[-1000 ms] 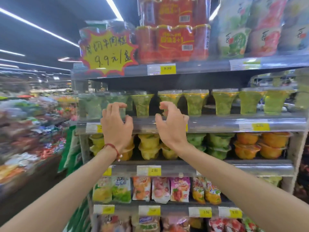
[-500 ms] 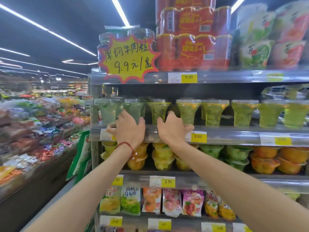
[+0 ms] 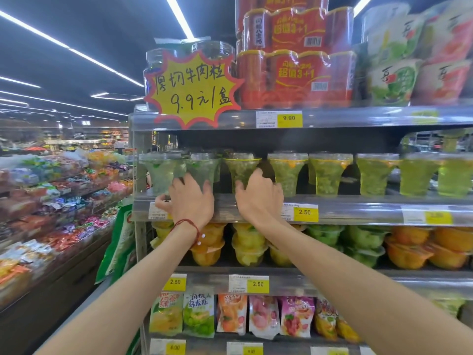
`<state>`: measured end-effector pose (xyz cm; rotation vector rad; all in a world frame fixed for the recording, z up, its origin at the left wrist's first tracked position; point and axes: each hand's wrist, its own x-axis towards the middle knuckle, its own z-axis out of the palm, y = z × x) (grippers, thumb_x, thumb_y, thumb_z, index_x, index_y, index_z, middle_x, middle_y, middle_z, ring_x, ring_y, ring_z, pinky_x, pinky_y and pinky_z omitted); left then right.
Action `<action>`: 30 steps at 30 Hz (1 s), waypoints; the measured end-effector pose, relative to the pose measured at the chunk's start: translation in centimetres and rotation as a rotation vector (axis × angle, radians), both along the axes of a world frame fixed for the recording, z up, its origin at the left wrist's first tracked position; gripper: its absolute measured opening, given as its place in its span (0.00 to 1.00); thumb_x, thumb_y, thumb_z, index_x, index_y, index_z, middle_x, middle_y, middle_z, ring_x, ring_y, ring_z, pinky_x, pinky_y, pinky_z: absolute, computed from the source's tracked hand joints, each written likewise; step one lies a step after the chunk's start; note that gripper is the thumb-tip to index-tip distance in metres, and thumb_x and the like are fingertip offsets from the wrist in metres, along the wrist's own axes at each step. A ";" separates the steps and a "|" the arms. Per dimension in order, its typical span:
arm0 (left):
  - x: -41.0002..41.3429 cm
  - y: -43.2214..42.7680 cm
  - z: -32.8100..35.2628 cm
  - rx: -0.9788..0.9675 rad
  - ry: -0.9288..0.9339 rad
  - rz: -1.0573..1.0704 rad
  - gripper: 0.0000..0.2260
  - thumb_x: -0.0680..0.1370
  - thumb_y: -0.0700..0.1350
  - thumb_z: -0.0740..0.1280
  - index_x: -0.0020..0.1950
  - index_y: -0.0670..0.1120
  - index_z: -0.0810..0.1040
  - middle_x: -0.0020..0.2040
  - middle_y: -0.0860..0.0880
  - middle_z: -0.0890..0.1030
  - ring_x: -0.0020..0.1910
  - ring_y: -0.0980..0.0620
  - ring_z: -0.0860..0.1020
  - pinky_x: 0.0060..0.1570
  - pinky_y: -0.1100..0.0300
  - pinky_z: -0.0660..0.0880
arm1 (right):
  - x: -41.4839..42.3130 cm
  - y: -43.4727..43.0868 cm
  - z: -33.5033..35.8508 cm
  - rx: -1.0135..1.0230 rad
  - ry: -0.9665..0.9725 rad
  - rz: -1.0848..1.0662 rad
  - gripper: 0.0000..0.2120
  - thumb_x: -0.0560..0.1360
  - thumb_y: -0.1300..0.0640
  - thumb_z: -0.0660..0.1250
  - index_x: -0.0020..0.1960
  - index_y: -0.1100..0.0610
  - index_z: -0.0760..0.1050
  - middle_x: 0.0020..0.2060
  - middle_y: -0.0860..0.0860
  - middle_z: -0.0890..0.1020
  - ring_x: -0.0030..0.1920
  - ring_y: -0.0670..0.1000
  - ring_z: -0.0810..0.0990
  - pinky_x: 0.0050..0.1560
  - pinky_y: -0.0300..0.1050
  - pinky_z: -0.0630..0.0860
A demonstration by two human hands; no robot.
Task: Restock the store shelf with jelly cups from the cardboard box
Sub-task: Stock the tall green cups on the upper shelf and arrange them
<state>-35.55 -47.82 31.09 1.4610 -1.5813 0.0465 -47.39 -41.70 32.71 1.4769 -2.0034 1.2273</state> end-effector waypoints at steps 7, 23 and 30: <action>0.2 -0.2 0.2 0.003 0.026 -0.012 0.19 0.80 0.59 0.58 0.62 0.46 0.70 0.60 0.46 0.75 0.62 0.44 0.72 0.64 0.42 0.57 | -0.5 -0.1 0.2 0.005 -0.066 0.004 0.18 0.80 0.43 0.65 0.57 0.57 0.67 0.46 0.53 0.83 0.47 0.58 0.83 0.42 0.48 0.69; 0.3 -0.1 0.4 0.016 0.064 0.003 0.21 0.78 0.63 0.59 0.58 0.46 0.66 0.43 0.50 0.80 0.55 0.43 0.78 0.70 0.40 0.51 | -0.9 -0.3 0.2 -0.023 -0.120 0.014 0.20 0.77 0.39 0.69 0.49 0.56 0.70 0.37 0.48 0.78 0.44 0.56 0.82 0.40 0.48 0.69; 0.5 -1.1 -0.1 -0.047 0.041 -0.010 0.26 0.78 0.64 0.60 0.62 0.43 0.67 0.51 0.43 0.83 0.59 0.41 0.79 0.77 0.47 0.45 | -0.2 -0.4 -0.1 -0.002 -0.042 0.032 0.13 0.80 0.46 0.63 0.51 0.57 0.71 0.41 0.52 0.82 0.45 0.58 0.83 0.40 0.47 0.68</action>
